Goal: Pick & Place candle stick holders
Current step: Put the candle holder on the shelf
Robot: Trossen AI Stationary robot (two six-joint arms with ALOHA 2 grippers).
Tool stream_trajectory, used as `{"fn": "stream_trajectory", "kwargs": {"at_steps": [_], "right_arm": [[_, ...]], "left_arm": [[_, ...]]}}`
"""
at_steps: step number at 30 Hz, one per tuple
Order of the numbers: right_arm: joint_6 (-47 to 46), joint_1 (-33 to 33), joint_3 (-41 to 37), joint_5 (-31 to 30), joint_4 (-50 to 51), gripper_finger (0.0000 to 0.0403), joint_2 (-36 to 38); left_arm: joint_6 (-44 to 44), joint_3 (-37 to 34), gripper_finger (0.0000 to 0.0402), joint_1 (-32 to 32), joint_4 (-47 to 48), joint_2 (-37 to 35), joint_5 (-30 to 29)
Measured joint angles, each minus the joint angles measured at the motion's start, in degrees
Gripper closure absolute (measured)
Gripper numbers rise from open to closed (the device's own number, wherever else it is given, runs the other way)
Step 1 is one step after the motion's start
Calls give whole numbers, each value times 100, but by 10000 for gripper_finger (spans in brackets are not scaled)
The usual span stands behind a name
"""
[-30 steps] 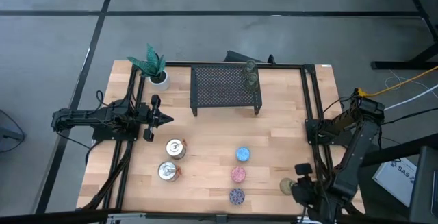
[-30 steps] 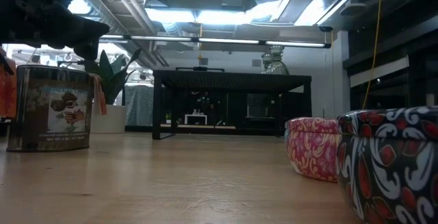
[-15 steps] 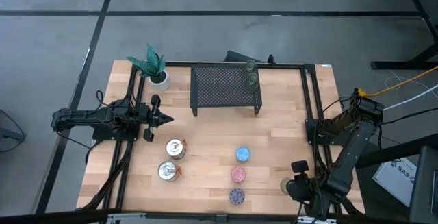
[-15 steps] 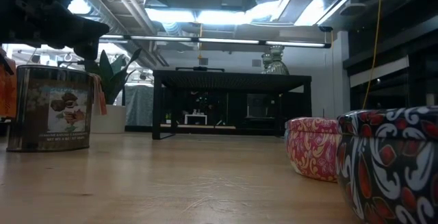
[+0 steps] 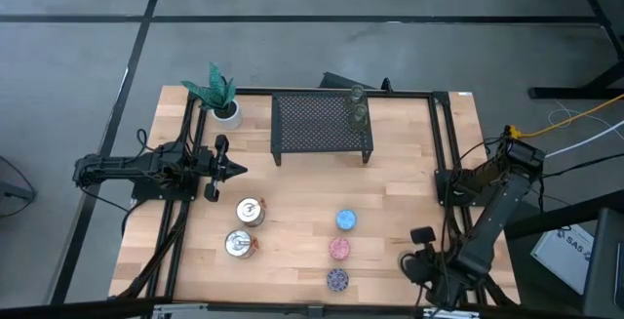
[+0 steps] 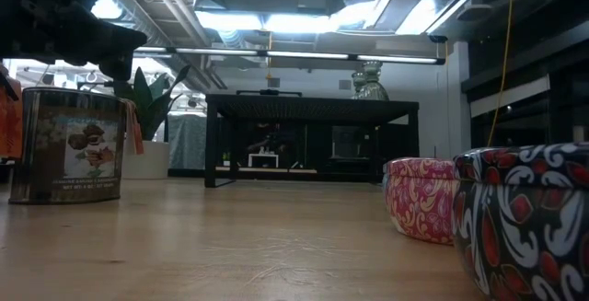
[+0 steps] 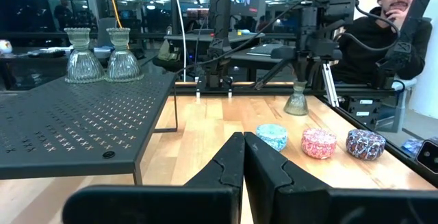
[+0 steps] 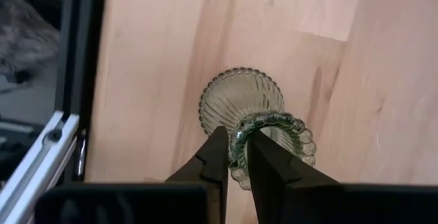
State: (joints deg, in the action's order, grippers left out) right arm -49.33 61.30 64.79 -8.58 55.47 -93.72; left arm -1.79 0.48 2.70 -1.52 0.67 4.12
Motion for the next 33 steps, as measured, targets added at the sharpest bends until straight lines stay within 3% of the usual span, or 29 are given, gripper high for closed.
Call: {"fn": "stream_trajectory", "kwargs": {"at_steps": [6, 33], "right_arm": [[-42, -290, -2, 118, -4, 365, -2], [2159, -1564, 278, 705, 244, 371, -32]], "left_arm": [[-1, 0, 400, -1, 0, -1, 0], [-1, -1, 400, -1, 0, 2, 0]]}}
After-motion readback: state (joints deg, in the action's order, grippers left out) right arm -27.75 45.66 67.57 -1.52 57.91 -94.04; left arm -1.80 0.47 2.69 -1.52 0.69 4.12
